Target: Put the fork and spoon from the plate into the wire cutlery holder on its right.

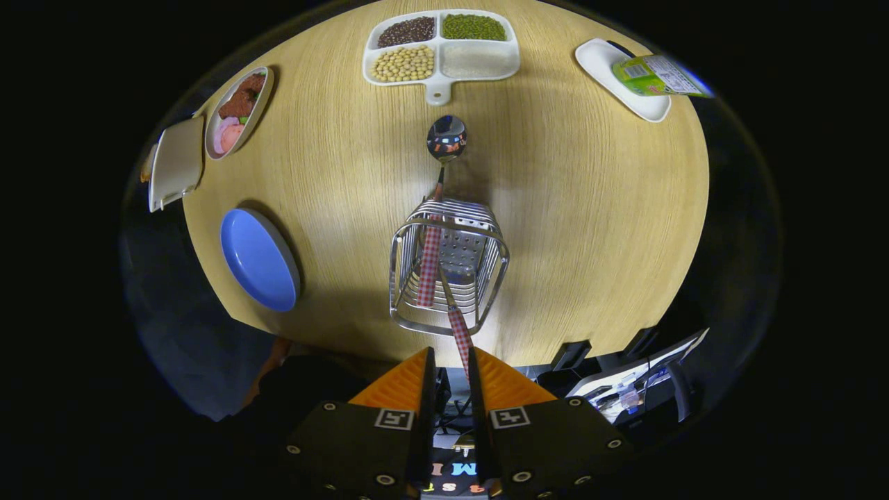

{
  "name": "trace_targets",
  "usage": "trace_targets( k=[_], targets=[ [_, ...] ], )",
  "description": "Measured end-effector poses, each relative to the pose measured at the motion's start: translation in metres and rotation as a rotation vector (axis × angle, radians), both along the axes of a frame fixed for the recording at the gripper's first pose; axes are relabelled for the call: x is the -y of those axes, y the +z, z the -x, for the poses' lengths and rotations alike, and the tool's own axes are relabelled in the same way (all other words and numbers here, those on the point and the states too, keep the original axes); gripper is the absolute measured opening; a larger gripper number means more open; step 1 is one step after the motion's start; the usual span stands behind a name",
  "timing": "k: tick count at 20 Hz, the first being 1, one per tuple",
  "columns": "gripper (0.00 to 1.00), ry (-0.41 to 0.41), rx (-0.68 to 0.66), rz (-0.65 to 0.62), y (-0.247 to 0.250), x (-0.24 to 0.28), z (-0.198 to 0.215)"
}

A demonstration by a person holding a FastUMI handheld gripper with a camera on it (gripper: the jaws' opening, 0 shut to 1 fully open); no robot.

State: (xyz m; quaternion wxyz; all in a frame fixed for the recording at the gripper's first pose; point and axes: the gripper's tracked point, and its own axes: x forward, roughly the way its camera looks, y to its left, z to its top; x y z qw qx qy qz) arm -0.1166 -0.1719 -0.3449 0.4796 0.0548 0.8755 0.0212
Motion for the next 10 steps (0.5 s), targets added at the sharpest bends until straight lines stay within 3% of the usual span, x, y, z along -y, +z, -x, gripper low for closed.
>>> trace_targets(
  k=[2,6,10],
  targets=[
    [0.28,-0.014,0.054,-0.007,0.003,-0.002,-0.004],
    [0.42,-0.064,0.225,0.019,0.019,0.002,-0.014],
    [0.66,-0.150,0.432,0.047,0.038,0.003,-0.028]
  ],
)
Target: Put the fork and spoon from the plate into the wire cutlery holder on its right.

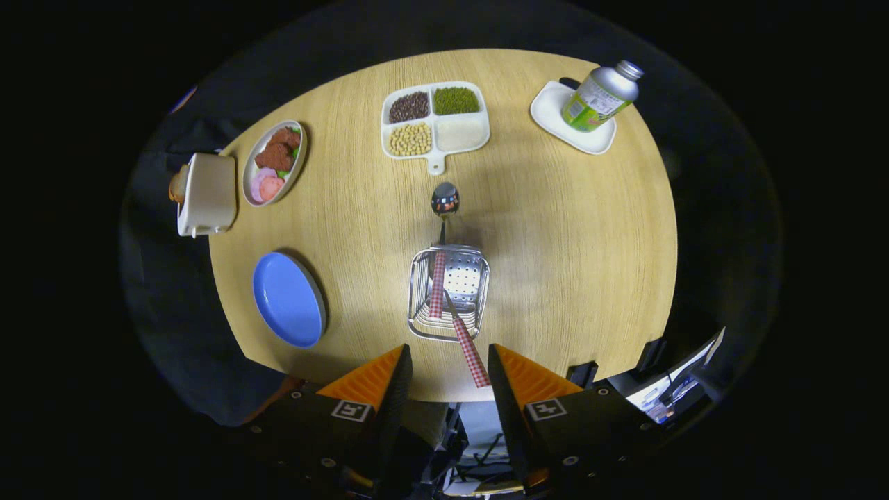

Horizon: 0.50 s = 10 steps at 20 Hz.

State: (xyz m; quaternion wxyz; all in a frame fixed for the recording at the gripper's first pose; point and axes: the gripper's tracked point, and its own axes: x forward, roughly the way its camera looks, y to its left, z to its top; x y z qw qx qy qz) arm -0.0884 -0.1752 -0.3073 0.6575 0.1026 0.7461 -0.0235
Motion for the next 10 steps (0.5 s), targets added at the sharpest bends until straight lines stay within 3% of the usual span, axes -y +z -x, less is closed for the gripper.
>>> trace_targets(
  k=[3,6,10],
  targets=[
    [0.82,-0.060,0.155,0.032,0.014,0.003,-0.009],
    [0.83,-0.111,0.325,0.073,0.030,0.007,-0.020],
    [0.87,-0.106,0.617,0.106,0.068,0.005,-0.053]
  ],
)
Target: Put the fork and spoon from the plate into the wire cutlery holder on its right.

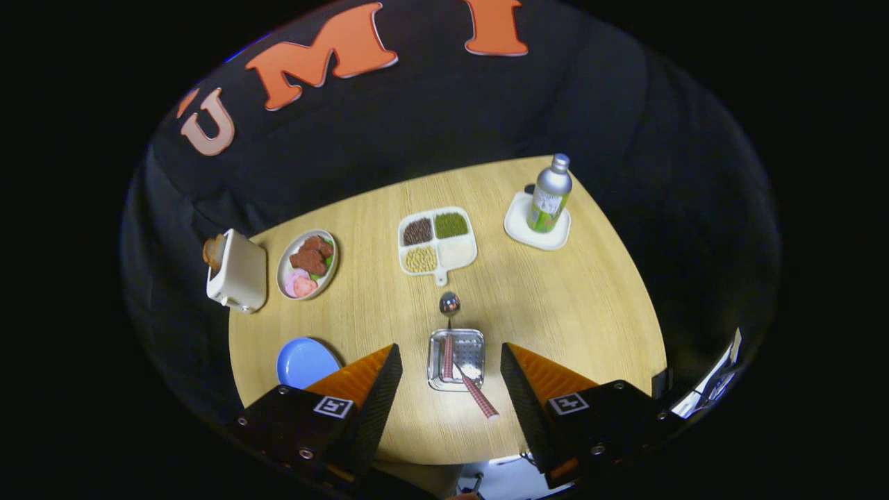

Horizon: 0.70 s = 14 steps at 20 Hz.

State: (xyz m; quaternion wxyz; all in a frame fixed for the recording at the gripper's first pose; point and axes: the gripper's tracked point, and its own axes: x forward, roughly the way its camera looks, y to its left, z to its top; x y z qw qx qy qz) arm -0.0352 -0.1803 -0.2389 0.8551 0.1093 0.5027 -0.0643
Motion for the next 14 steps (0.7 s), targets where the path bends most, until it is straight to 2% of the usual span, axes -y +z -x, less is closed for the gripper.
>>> trace_targets(
  k=[3,5,10,14],
  targets=[
    [0.87,0.009,0.239,0.023,0.036,-0.010,-0.023],
    [0.87,0.017,0.408,0.085,0.057,-0.012,-0.042],
    [0.87,0.024,0.752,0.220,0.126,-0.011,-0.059],
    [0.88,0.042,0.935,0.329,0.170,-0.003,-0.053]
  ],
)
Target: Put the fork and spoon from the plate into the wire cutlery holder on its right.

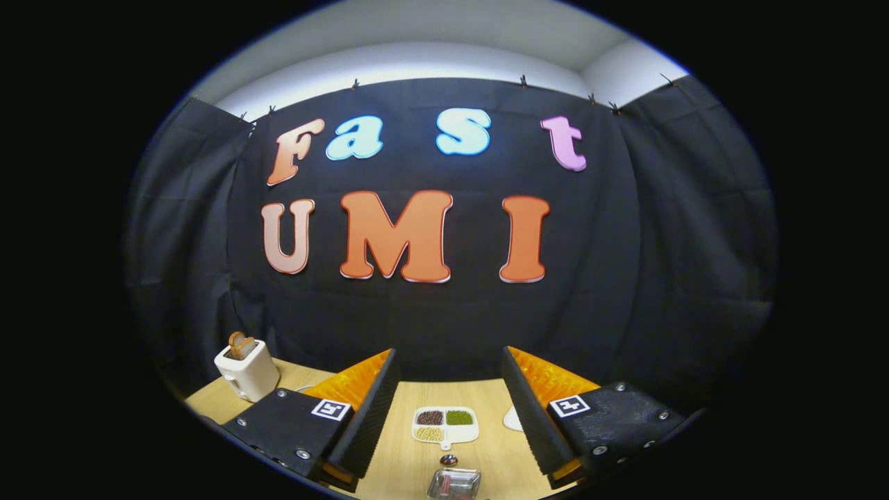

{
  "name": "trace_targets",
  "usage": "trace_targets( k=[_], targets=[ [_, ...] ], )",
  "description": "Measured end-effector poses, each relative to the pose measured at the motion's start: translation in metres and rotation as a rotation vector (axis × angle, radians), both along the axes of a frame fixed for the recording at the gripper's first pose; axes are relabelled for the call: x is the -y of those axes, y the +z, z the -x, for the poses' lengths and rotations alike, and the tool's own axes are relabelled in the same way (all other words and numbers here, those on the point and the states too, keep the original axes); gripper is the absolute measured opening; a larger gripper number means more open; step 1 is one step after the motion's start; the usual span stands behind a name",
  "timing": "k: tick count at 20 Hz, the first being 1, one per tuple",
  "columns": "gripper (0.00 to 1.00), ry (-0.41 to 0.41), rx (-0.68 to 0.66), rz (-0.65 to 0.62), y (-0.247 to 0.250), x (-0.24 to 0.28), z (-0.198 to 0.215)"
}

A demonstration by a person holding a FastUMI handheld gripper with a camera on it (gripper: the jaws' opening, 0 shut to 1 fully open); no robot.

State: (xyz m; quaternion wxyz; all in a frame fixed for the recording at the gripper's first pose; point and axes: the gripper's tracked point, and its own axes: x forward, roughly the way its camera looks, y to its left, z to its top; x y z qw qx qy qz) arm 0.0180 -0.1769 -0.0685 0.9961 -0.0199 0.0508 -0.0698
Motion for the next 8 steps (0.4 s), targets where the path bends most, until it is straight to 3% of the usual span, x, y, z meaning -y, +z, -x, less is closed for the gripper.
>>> trace_targets(
  k=[8],
  targets=[
    [0.96,0.004,0.227,0.017,0.062,-0.003,-0.005]
  ],
)
